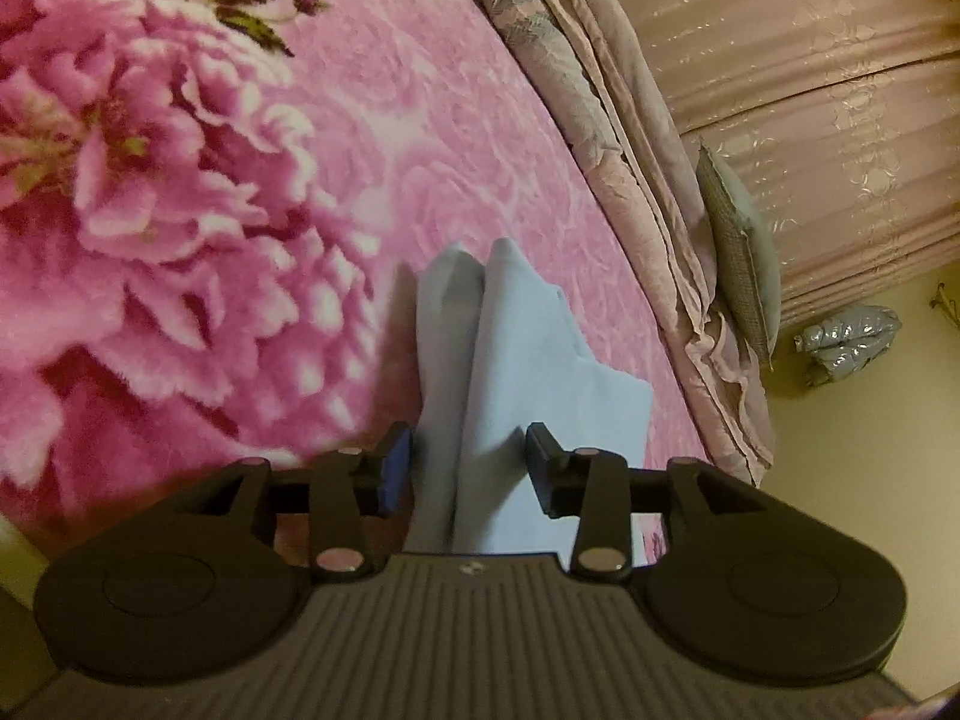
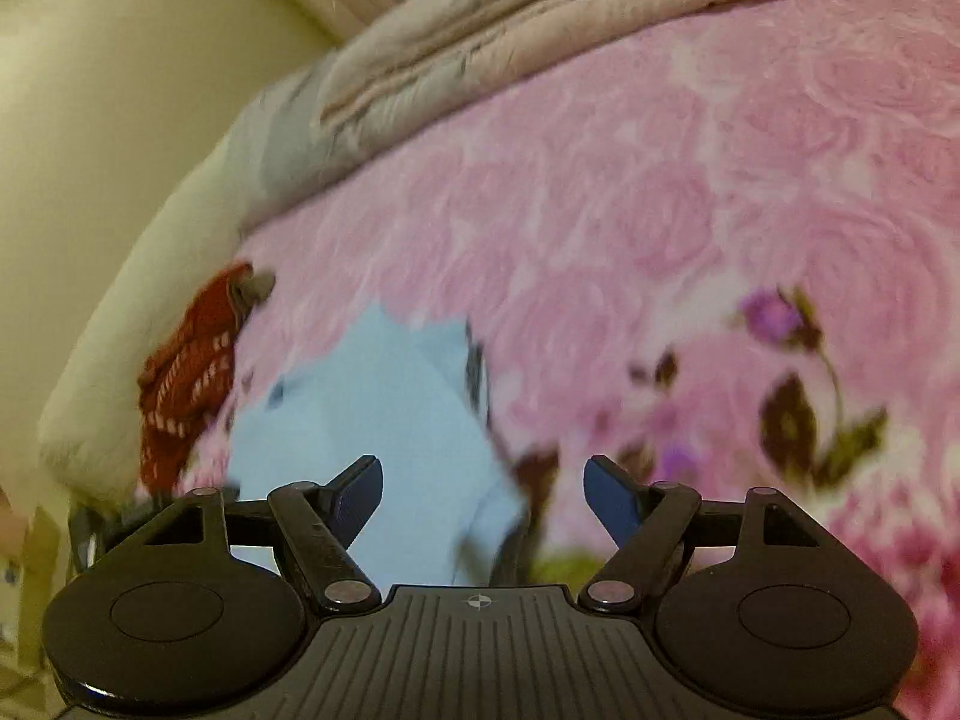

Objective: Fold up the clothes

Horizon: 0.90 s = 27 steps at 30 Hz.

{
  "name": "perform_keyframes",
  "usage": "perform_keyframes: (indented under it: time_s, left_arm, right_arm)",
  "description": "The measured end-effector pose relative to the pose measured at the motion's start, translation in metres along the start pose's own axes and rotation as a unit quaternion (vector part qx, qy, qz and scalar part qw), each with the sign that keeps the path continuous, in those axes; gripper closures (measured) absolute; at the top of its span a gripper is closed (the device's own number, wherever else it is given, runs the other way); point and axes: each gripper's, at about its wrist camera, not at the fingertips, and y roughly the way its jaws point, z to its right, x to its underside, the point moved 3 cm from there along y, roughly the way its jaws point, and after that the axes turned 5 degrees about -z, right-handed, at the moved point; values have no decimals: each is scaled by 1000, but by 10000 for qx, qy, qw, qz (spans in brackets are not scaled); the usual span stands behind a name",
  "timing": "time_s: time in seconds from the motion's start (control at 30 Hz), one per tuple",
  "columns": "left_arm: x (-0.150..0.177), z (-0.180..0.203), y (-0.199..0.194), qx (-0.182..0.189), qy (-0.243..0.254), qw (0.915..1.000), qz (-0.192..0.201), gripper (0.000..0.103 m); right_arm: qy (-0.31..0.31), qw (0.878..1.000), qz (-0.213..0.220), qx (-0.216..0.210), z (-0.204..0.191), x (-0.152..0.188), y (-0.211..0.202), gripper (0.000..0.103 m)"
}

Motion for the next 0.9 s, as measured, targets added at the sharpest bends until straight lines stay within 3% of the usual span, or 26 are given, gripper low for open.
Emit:
perform_keyframes:
  time_s: [0.2, 0.27, 0.3, 0.37, 0.4, 0.43, 0.5, 0.6, 0.63, 0.7, 0.73, 0.8, 0.87, 0.9]
  left_arm:
    - [-7, -6, 13, 88, -78, 9999, -73, 65]
    - [-10, -5, 17, 86, -13, 9999, -71, 66]
    - [-11, -4, 20, 74, 53, 9999, -60, 72]
    - [-14, -2, 24, 50, 185, 9998, -38, 85]
    - [-15, -1, 27, 38, 252, 9997, -28, 88]
    - [-16, 0, 29, 26, 318, 9995, -17, 89]
    - [-19, 3, 34, 1, 451, 9990, 5, 90]
    - [-22, 6, 41, -35, 649, 9979, 37, 87]
    - [-24, 7, 43, -58, 710, 9974, 50, 83]
    - [-27, 12, 37, -227, 762, 9968, 109, 80]
    - [-28, 15, 34, -312, 788, 9963, 139, 79]
    - [-31, 23, 21, -551, 973, 9931, 357, 79]
    - [-33, 39, 5, -763, 1360, 9858, 623, 87]
    - [-33, 48, -1, -839, 1591, 9810, 729, 99]
  right_arm:
    - [-25, 9971, -460, -601, 7, -26, 103, 26]
    - [-72, 9960, -516, -732, 2, -35, 134, 26]
    - [-26, 9957, -483, -790, 1, -37, 141, 26]
    - [-94, 9956, -508, -781, -3, -44, 152, 62]
    - [-118, 9952, -587, -772, -3, -43, 154, 86]
    - [-108, 9955, -554, -764, -3, -44, 154, 87]
    - [-325, 9972, -306, -600, -8, -39, 142, 88]
    - [-158, 9992, -15, -354, -6, -32, 138, 88]
    - [-183, 9997, -15, -160, -5, -28, 142, 75]
    - [-233, 9997, -20, 20, -9, -32, 143, 69]
    - [-315, 9991, 95, 257, -13, -34, 137, 57]
    - [-623, 9937, 454, 811, -22, -40, 123, 54]
    - [-986, 9853, 844, 1109, -32, -42, 107, 54]
    - [-1200, 9824, 914, 1098, -41, -42, 106, 54]
